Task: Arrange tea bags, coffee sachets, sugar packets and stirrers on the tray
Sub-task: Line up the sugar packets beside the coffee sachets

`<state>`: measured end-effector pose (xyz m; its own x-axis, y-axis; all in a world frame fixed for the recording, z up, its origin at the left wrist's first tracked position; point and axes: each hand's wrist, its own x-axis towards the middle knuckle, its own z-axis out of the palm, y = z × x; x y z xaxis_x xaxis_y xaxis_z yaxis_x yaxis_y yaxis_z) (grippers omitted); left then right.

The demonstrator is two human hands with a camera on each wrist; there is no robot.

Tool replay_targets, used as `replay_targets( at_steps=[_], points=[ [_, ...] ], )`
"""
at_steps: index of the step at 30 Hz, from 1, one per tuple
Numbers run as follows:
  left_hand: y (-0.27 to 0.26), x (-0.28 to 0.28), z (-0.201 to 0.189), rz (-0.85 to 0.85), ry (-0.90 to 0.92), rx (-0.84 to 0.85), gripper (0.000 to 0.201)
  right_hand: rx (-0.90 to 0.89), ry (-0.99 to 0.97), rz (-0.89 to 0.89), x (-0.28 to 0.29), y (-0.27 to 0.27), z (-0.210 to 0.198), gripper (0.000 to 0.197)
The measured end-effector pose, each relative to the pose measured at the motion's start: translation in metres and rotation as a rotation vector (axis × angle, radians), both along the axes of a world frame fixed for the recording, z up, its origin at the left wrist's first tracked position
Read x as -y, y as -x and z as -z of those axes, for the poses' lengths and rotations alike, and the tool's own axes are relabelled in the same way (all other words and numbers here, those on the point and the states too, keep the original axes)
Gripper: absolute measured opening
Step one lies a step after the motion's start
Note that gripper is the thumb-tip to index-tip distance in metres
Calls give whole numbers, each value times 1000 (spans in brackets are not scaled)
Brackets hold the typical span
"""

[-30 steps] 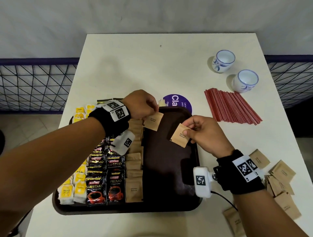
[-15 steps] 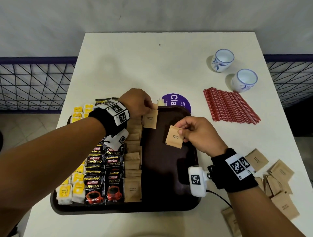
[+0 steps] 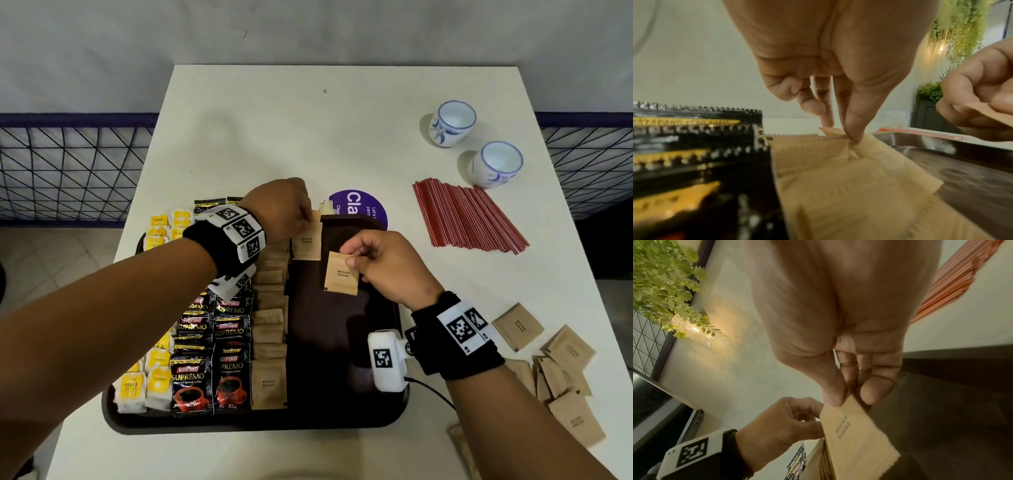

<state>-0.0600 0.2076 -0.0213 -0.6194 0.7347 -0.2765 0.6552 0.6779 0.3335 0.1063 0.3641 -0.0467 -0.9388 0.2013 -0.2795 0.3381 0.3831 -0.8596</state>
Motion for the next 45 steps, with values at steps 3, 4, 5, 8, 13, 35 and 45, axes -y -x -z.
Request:
replay_targets(
  at_steps=[3, 4, 5, 8, 13, 35, 45],
  points=[
    [2, 0, 2, 21, 24, -17, 16, 2, -4, 1, -1, -1, 0, 28],
    [3, 0, 2, 23, 37, -30, 15, 3, -7, 2, -1, -1, 0, 28],
    [4, 0, 2, 27, 51, -45, 15, 3, -10, 3, -1, -1, 0, 27],
    [6, 1, 2, 34, 77, -74, 16, 4, -6, 9, -1, -1, 1, 25],
    [3, 1, 0, 36, 81, -71, 17, -7, -4, 8, 1, 2, 4, 25],
    [2, 0, -19, -43, 7, 275, 21, 616, -473, 481, -125, -111, -18, 66],
    [-3, -4, -3, -32, 74, 185, 21, 777, -524, 523, -119, -131, -3, 64]
  ],
)
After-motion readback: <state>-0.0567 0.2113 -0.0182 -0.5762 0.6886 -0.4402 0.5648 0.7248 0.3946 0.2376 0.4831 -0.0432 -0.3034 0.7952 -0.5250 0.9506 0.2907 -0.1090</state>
